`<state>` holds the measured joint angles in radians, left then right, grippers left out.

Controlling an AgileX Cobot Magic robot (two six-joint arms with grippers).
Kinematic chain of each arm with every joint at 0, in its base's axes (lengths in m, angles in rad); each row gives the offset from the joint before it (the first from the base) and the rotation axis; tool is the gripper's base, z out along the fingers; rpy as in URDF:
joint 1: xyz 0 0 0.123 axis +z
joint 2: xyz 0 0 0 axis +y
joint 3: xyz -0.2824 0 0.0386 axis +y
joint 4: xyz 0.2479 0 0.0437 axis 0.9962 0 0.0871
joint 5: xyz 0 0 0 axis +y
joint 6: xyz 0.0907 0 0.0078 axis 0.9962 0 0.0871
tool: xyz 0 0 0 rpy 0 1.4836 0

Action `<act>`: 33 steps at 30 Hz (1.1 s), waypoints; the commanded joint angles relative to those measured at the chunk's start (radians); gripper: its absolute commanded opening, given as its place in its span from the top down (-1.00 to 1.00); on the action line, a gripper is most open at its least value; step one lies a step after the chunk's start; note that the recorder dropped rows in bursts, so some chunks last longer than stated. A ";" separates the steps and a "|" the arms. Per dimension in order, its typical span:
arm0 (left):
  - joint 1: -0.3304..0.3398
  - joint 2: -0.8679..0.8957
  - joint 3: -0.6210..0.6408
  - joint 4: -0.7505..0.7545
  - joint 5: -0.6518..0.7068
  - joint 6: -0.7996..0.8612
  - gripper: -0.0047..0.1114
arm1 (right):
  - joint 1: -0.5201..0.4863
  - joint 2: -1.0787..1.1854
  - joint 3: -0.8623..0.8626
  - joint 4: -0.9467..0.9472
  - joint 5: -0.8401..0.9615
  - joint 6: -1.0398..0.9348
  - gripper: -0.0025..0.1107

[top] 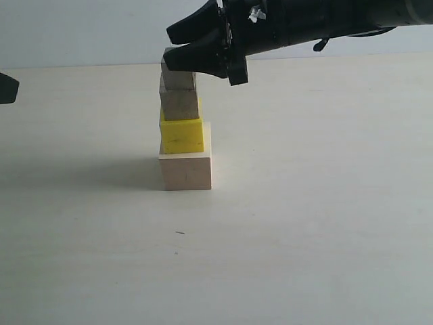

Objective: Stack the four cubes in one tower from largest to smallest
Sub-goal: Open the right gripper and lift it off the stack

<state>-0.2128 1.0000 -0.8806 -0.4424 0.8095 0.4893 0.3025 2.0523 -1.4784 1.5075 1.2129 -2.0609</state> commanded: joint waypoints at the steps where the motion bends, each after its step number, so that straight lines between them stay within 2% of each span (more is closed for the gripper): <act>1: 0.003 0.001 0.004 -0.006 -0.008 0.003 0.47 | -0.001 -0.016 -0.007 -0.020 0.008 0.005 -0.04; 15: 0.003 0.001 0.004 -0.006 -0.008 0.003 0.47 | -0.001 -0.098 -0.007 -0.020 0.008 0.005 -0.03; 20: 0.003 0.001 0.004 -0.006 -0.008 0.003 0.47 | -0.001 -0.145 -0.007 -0.029 0.008 0.140 -0.02; 23: 0.003 0.001 0.004 -0.009 -0.009 0.003 0.47 | -0.001 -0.177 -0.007 -0.057 0.008 0.205 0.12; 29: 0.003 0.001 0.004 -0.009 -0.009 0.005 0.47 | -0.001 -0.241 -0.007 -0.174 -0.067 0.390 0.94; 31: 0.003 0.001 0.004 -0.009 -0.009 0.005 0.47 | -0.001 -0.253 -0.007 -0.235 -0.168 0.510 0.96; 33: 0.003 0.001 0.004 -0.009 -0.011 0.005 0.47 | -0.001 -0.257 -0.007 -0.319 -0.312 0.721 0.96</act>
<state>-0.2128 1.0000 -0.8806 -0.4424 0.8095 0.4893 0.3025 1.8070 -1.4784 1.2839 1.0706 -1.5657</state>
